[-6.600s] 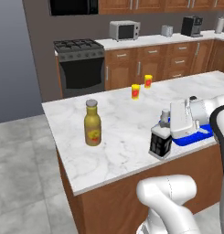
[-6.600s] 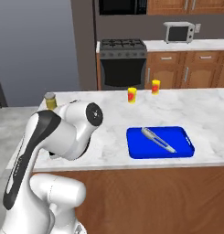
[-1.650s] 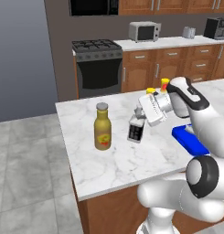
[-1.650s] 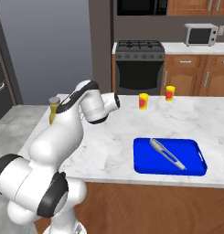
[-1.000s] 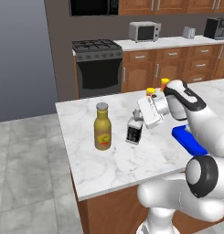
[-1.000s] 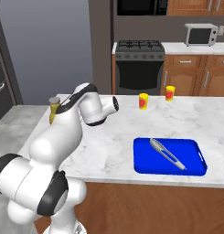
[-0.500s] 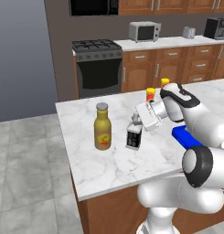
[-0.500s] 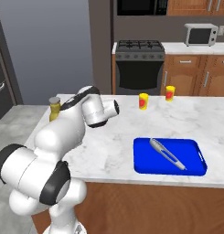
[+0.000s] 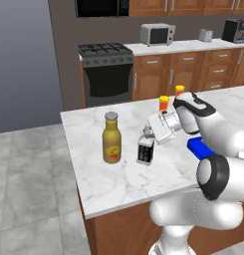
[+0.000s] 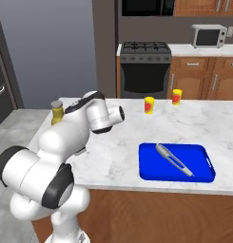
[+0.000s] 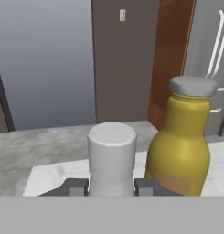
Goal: Place the drinks on the dining counter in a tight cluster.
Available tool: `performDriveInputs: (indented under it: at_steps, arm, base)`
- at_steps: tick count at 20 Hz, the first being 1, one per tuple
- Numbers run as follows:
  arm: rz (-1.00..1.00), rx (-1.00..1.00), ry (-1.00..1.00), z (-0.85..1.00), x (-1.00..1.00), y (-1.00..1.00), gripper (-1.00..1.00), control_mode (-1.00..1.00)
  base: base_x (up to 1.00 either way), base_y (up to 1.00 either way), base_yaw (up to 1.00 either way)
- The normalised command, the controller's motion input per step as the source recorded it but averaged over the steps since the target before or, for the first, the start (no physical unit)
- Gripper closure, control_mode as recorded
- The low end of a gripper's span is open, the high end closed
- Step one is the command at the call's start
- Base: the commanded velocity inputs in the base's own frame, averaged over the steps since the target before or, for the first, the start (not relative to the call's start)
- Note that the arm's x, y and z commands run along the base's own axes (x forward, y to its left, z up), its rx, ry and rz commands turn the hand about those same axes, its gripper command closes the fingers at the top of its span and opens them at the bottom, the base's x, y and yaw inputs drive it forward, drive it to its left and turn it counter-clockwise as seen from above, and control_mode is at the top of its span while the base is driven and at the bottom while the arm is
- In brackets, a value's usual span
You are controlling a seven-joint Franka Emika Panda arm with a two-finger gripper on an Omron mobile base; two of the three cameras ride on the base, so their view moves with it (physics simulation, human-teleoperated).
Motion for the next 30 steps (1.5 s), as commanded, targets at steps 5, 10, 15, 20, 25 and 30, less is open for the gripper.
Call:
performDriveInputs:
  at_steps: [5, 10, 15, 20, 25, 30]
  arm:
    - [0.00, 0.00, 0.00, 0.00, 0.49, 0.00, 1.00, -1.00]
    - [0.00, 0.00, 0.00, 0.00, 0.55, 0.00, 1.00, -1.00]
    - [0.00, 0.00, 0.00, 0.00, 0.39, 0.00, 1.00, -1.00]
    - [0.00, 0.00, 0.00, -0.02, 0.09, 0.00, 1.00, -1.00]
    - [0.00, 0.00, 0.02, -0.44, -0.02, 0.00, 1.00, -1.00]
    - [0.00, 0.00, 0.00, -0.16, -0.02, 0.01, 1.00, -1.00]
  base:
    - [0.00, 0.00, 0.00]
    - [0.00, 0.00, 0.00]
    - [0.00, 0.00, 0.00]
    - [0.00, 0.00, 0.00]
    - [0.00, 0.00, 0.00]
    - [0.00, 0.00, 0.00]
